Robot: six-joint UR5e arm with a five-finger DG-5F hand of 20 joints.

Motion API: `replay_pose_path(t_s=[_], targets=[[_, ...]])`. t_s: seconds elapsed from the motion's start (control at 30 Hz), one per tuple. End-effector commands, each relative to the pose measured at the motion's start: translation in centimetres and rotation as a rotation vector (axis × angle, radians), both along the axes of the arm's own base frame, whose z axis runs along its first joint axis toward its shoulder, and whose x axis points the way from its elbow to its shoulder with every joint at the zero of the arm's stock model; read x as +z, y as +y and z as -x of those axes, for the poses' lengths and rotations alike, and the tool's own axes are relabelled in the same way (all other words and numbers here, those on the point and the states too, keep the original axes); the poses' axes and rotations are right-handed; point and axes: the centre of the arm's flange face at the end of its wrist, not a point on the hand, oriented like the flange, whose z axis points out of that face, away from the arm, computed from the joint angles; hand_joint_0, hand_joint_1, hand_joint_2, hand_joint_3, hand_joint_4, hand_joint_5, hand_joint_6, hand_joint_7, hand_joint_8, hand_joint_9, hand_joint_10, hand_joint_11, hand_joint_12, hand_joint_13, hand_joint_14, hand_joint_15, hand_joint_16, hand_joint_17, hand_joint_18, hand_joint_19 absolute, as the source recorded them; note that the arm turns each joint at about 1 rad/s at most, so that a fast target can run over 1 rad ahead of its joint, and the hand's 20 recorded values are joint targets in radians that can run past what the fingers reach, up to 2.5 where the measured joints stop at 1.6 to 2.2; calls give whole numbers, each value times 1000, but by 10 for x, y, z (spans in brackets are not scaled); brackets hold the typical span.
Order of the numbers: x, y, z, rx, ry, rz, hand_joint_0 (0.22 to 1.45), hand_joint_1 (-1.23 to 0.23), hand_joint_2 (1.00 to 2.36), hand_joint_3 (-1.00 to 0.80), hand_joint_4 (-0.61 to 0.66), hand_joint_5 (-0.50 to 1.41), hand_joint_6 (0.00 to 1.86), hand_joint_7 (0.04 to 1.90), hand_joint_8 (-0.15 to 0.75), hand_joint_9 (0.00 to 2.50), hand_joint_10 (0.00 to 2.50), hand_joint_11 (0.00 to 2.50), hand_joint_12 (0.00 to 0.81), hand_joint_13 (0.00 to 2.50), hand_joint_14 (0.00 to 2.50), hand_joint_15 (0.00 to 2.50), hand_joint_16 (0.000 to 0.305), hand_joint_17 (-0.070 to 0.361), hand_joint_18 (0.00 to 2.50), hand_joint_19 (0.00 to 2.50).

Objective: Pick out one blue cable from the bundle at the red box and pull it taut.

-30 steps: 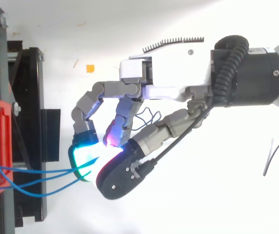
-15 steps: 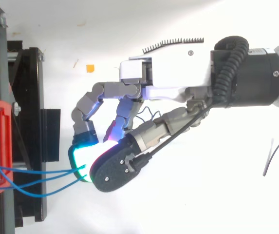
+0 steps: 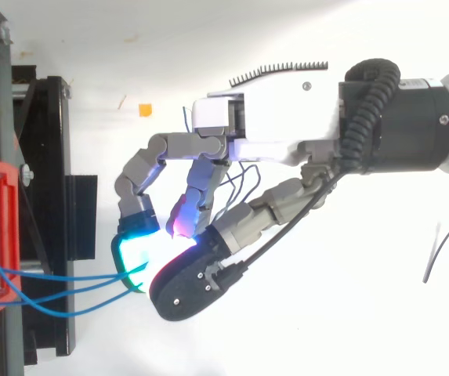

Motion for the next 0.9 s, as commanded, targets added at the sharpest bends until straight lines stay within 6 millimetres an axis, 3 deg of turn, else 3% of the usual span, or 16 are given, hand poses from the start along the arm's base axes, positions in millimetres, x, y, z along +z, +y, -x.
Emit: replay_pose_path(t_s=[0.0, 0.23, 0.47, 0.87], targets=[[0, 0, 0, 0, 2, 0, 721, -921, 1016, -314, 17, -104, 902, 1225, 346, 1202, 22, 598, 369, 989, 15, 380, 48, 108, 990, 427], [0, 0, 0, 0, 4, 0, 777, -945, 1014, -352, -51, -98, 928, 1260, 341, 1264, 24, 681, 357, 1027, 16, 425, 46, 104, 1000, 434], [-1, -1, 1, -1, 6, 0, 774, -924, 1000, -500, -96, -100, 936, 1226, 332, 1304, 26, 753, 359, 1035, 17, 435, 46, 104, 1012, 421], [0, -1, 0, -7, 4, 1, 660, -859, 1000, -500, -21, -103, 935, 1123, 324, 1307, 23, 747, 361, 1023, 17, 438, 47, 105, 1000, 444]])
